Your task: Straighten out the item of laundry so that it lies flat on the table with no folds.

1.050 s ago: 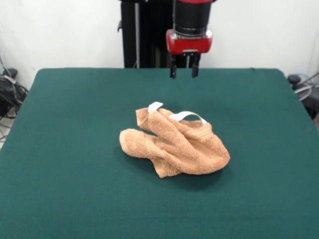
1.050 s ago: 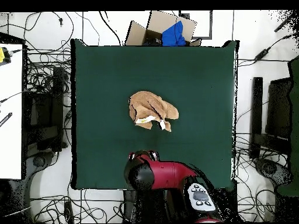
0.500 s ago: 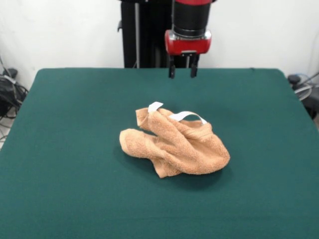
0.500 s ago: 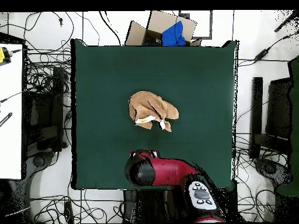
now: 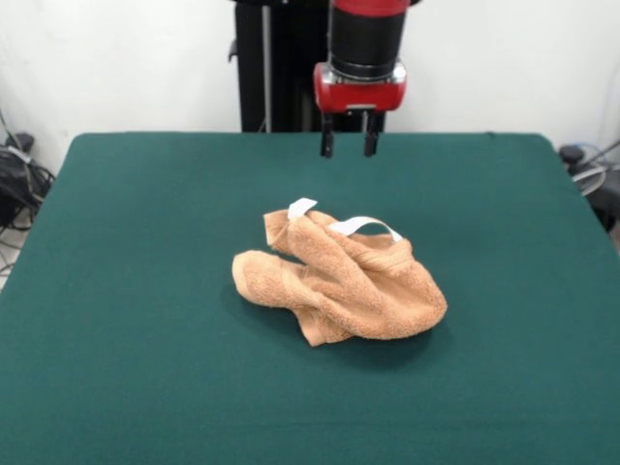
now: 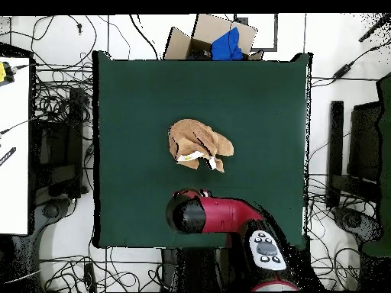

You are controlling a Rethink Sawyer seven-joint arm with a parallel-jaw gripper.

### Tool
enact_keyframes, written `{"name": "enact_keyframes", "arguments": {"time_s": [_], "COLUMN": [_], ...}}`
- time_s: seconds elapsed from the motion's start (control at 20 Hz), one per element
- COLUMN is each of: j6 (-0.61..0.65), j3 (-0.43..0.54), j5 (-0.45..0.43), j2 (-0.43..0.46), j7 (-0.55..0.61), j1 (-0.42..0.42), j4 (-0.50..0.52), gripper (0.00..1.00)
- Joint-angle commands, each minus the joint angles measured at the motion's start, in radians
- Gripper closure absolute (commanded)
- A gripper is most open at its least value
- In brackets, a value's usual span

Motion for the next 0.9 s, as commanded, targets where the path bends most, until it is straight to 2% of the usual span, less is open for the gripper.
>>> {"name": "enact_keyframes", "arguments": {"time_s": [0.05, 0.9], "j6": [0.095, 0.188], "j3": [0.081, 0.081], "j5": [0.048, 0.070], "j2": [0.013, 0.004], "j7": [0.108, 0.110], "j1": [0.016, 0.044], "j4": [-0.091, -0.159], "gripper": [0.00, 0.00]}}
